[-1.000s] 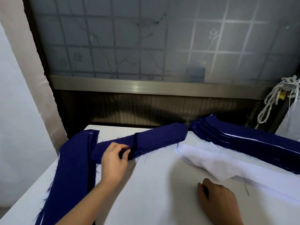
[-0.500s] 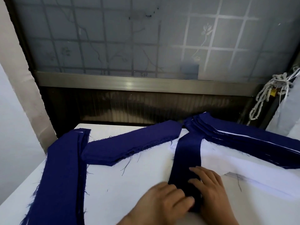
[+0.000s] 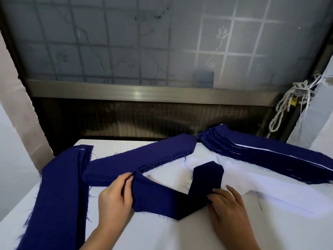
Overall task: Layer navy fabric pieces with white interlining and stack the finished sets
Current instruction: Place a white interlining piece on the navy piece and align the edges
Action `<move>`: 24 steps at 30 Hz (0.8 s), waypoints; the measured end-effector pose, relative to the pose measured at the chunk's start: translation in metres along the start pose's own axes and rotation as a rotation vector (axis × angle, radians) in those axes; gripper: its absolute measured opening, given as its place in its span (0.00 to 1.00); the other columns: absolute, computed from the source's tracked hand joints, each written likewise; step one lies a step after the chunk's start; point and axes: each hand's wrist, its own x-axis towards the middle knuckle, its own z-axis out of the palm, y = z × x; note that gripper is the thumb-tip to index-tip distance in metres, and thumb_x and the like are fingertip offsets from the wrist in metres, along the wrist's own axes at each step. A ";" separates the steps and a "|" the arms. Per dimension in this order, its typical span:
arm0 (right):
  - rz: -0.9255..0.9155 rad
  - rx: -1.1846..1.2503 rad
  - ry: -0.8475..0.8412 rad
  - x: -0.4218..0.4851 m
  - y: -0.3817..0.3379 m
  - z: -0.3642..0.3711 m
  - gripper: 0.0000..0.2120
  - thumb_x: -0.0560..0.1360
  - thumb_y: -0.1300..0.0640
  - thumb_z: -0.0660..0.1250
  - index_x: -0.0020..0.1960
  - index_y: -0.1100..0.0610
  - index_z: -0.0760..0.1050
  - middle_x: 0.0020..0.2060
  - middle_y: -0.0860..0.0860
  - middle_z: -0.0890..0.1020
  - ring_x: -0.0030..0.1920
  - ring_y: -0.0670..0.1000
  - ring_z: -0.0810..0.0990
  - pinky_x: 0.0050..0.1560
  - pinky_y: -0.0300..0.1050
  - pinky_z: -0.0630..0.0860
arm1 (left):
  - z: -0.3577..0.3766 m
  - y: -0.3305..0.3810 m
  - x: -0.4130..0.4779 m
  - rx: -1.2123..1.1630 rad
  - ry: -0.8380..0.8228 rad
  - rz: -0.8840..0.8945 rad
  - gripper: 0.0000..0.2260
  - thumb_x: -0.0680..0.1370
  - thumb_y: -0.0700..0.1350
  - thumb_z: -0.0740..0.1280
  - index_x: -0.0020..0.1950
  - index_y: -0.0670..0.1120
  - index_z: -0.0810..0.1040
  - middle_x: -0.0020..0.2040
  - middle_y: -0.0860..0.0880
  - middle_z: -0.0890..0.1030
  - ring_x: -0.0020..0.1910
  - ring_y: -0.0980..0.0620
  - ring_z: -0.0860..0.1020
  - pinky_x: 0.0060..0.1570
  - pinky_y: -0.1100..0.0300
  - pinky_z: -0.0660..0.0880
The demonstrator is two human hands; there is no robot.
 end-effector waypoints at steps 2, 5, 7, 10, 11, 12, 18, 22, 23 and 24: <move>-0.003 -0.025 0.048 -0.002 0.001 0.002 0.12 0.72 0.58 0.59 0.41 0.57 0.82 0.38 0.48 0.83 0.46 0.51 0.83 0.64 0.50 0.67 | -0.001 0.003 0.000 0.003 0.006 -0.002 0.11 0.77 0.42 0.63 0.53 0.40 0.83 0.35 0.54 0.81 0.27 0.63 0.72 0.36 0.76 0.69; 0.033 -0.075 0.140 -0.004 0.003 0.000 0.13 0.72 0.61 0.58 0.43 0.58 0.82 0.38 0.51 0.82 0.47 0.50 0.77 0.65 0.49 0.63 | -0.002 0.004 0.001 0.007 0.025 -0.018 0.11 0.77 0.41 0.64 0.53 0.39 0.83 0.33 0.53 0.80 0.28 0.60 0.73 0.36 0.71 0.70; 0.032 -0.147 0.179 -0.004 0.008 -0.003 0.13 0.72 0.63 0.59 0.44 0.59 0.83 0.38 0.52 0.83 0.49 0.51 0.75 0.64 0.51 0.63 | -0.001 0.002 0.001 -0.002 0.039 -0.064 0.08 0.78 0.39 0.65 0.53 0.39 0.83 0.32 0.53 0.79 0.27 0.58 0.73 0.36 0.71 0.70; 0.047 -0.267 0.213 -0.009 0.027 -0.014 0.12 0.71 0.66 0.61 0.45 0.61 0.83 0.39 0.53 0.83 0.49 0.52 0.76 0.62 0.54 0.65 | 0.000 -0.001 0.001 -0.032 0.070 -0.154 0.06 0.79 0.37 0.66 0.53 0.41 0.82 0.31 0.54 0.78 0.27 0.55 0.75 0.34 0.70 0.70; 0.072 -0.300 0.229 -0.011 0.035 -0.019 0.12 0.71 0.67 0.61 0.45 0.61 0.83 0.39 0.54 0.83 0.50 0.53 0.76 0.61 0.54 0.65 | 0.000 -0.001 0.001 -0.038 0.079 -0.166 0.06 0.79 0.38 0.66 0.53 0.41 0.82 0.31 0.54 0.78 0.27 0.55 0.75 0.34 0.69 0.70; 0.100 -0.332 0.243 -0.014 0.044 -0.024 0.12 0.71 0.67 0.61 0.45 0.62 0.83 0.39 0.55 0.83 0.50 0.53 0.76 0.60 0.54 0.65 | 0.001 -0.001 0.001 -0.041 0.084 -0.171 0.06 0.79 0.38 0.66 0.53 0.41 0.82 0.31 0.55 0.78 0.27 0.55 0.76 0.34 0.68 0.71; 0.353 -0.305 0.303 -0.022 0.061 -0.040 0.14 0.73 0.62 0.57 0.46 0.64 0.81 0.40 0.58 0.82 0.48 0.57 0.75 0.57 0.54 0.63 | 0.001 -0.002 0.002 -0.075 0.106 -0.198 0.07 0.80 0.41 0.64 0.54 0.43 0.81 0.30 0.55 0.78 0.36 0.53 0.78 0.32 0.65 0.71; 0.549 -0.096 0.249 -0.016 0.058 -0.047 0.15 0.73 0.58 0.59 0.49 0.66 0.79 0.37 0.60 0.82 0.38 0.64 0.80 0.49 0.59 0.72 | 0.002 -0.004 0.003 -0.145 0.169 -0.292 0.05 0.80 0.43 0.66 0.52 0.45 0.81 0.27 0.53 0.76 0.32 0.54 0.77 0.31 0.69 0.71; 0.613 -0.021 0.254 -0.016 0.056 -0.049 0.11 0.74 0.60 0.62 0.51 0.66 0.78 0.37 0.61 0.82 0.39 0.65 0.80 0.47 0.60 0.74 | 0.002 -0.004 0.002 -0.163 0.174 -0.319 0.04 0.79 0.43 0.68 0.52 0.48 0.81 0.26 0.53 0.76 0.31 0.54 0.77 0.30 0.70 0.70; 0.684 0.056 0.271 -0.017 0.054 -0.050 0.09 0.75 0.63 0.65 0.53 0.64 0.77 0.39 0.61 0.82 0.42 0.66 0.79 0.47 0.60 0.74 | 0.002 -0.004 0.001 -0.176 0.173 -0.340 0.04 0.79 0.42 0.69 0.51 0.50 0.81 0.26 0.52 0.76 0.30 0.53 0.76 0.31 0.71 0.70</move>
